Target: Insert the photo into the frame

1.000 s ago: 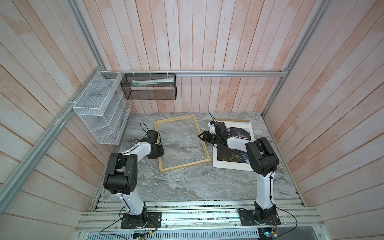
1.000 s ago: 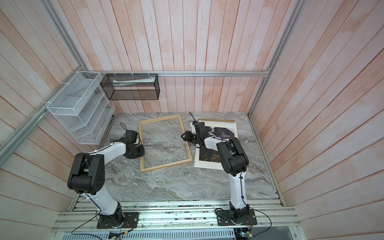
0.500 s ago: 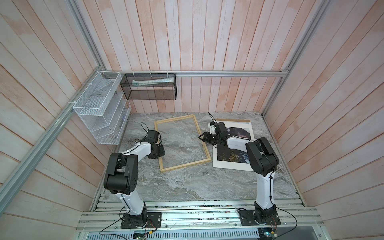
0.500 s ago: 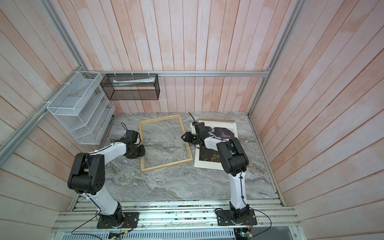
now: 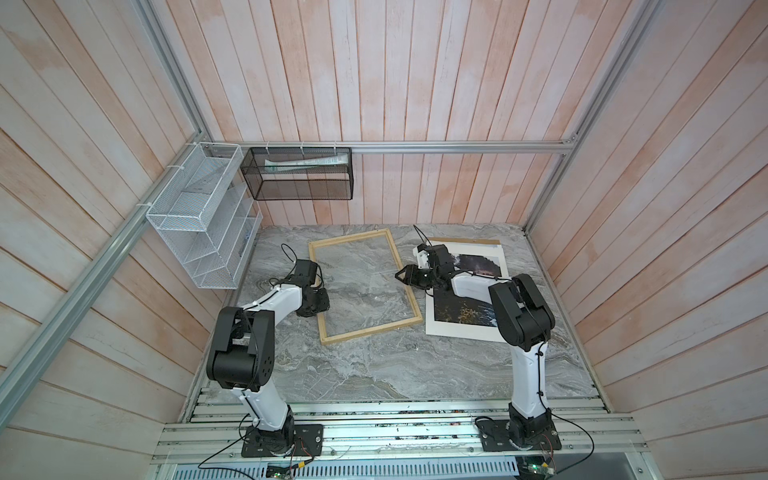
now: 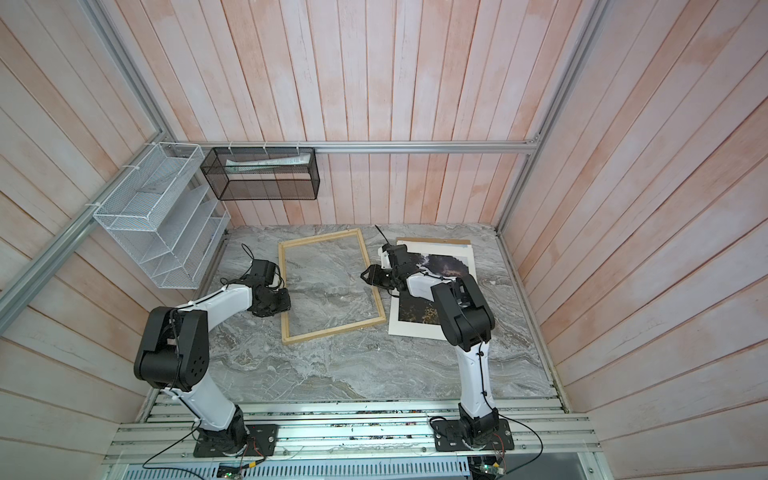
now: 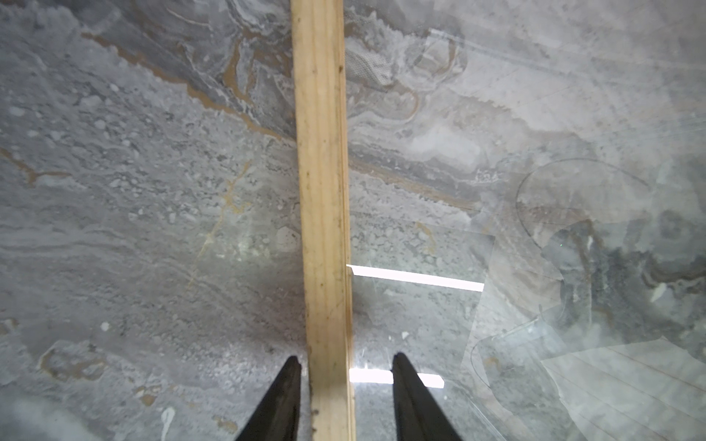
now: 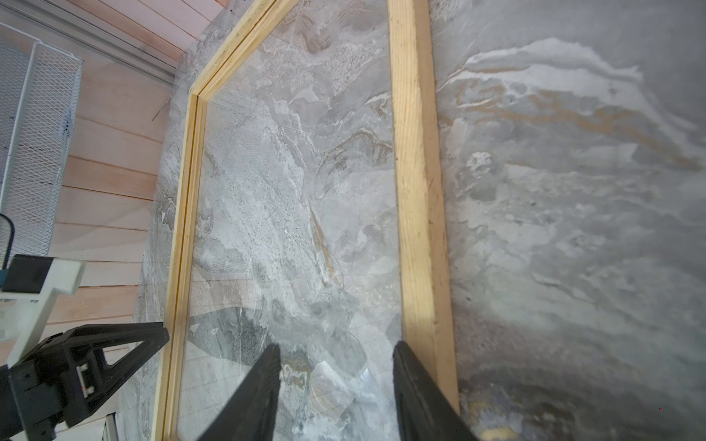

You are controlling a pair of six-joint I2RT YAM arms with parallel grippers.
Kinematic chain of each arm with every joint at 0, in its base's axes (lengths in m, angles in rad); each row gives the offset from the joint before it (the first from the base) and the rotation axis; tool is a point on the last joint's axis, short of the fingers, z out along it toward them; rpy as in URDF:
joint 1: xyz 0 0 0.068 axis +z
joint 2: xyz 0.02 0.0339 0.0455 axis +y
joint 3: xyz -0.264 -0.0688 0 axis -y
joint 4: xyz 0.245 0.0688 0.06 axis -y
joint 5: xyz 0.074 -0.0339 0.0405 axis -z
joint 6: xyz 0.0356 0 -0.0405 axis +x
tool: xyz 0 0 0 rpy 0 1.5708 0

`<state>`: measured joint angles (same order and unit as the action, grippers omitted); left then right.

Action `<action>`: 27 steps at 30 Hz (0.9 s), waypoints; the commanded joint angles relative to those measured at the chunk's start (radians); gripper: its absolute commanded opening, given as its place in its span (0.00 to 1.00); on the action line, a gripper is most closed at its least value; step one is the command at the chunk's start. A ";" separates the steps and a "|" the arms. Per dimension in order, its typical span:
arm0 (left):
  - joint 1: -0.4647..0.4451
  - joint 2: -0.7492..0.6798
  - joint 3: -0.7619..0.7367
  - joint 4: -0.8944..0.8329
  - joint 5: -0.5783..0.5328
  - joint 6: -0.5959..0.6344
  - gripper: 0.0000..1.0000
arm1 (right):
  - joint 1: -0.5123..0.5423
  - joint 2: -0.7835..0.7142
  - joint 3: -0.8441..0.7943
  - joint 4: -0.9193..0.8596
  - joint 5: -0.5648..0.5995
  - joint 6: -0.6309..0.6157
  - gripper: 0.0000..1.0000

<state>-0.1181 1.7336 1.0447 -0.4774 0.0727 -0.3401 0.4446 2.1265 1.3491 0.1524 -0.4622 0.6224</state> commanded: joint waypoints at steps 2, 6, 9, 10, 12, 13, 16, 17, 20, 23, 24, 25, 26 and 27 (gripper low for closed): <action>-0.004 -0.002 0.002 0.023 0.017 0.004 0.41 | 0.014 0.029 0.002 -0.021 -0.029 -0.002 0.49; -0.006 0.001 0.001 0.026 0.022 0.006 0.40 | 0.026 0.025 -0.031 0.014 -0.051 0.027 0.48; -0.006 0.003 0.002 0.028 0.024 0.007 0.40 | 0.035 0.021 -0.049 0.028 -0.059 0.040 0.48; -0.005 0.004 0.003 0.028 0.023 0.006 0.40 | 0.036 0.019 -0.056 0.031 -0.059 0.042 0.48; -0.005 0.007 0.005 0.029 0.027 0.007 0.39 | 0.036 0.013 -0.066 0.038 -0.057 0.045 0.48; -0.005 0.008 0.004 0.029 0.025 0.008 0.39 | 0.036 0.009 -0.070 0.036 -0.056 0.044 0.48; -0.005 0.008 0.006 0.026 0.017 0.006 0.39 | 0.035 -0.004 -0.054 0.007 -0.038 0.020 0.48; -0.005 0.007 0.005 0.024 0.013 0.006 0.39 | 0.036 -0.011 -0.046 -0.016 -0.026 0.004 0.48; -0.005 0.002 0.004 0.020 0.001 0.006 0.39 | 0.035 -0.043 -0.022 -0.080 0.023 -0.043 0.49; -0.005 0.000 0.000 0.025 0.005 0.004 0.39 | 0.036 -0.078 -0.006 -0.147 0.099 -0.088 0.53; -0.005 0.000 -0.001 0.026 0.007 0.003 0.39 | 0.035 -0.085 0.000 -0.164 0.123 -0.100 0.54; -0.005 -0.001 -0.002 0.027 0.008 0.001 0.39 | 0.035 -0.092 0.007 -0.188 0.146 -0.113 0.55; -0.005 0.000 -0.003 0.029 0.010 0.002 0.39 | 0.035 -0.094 0.015 -0.209 0.165 -0.126 0.56; -0.005 0.000 -0.005 0.030 0.010 0.000 0.39 | 0.035 -0.094 0.025 -0.228 0.178 -0.136 0.56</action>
<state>-0.1192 1.7336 1.0447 -0.4698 0.0776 -0.3401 0.4782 2.0659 1.3361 0.0353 -0.3790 0.5488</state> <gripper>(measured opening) 0.388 0.561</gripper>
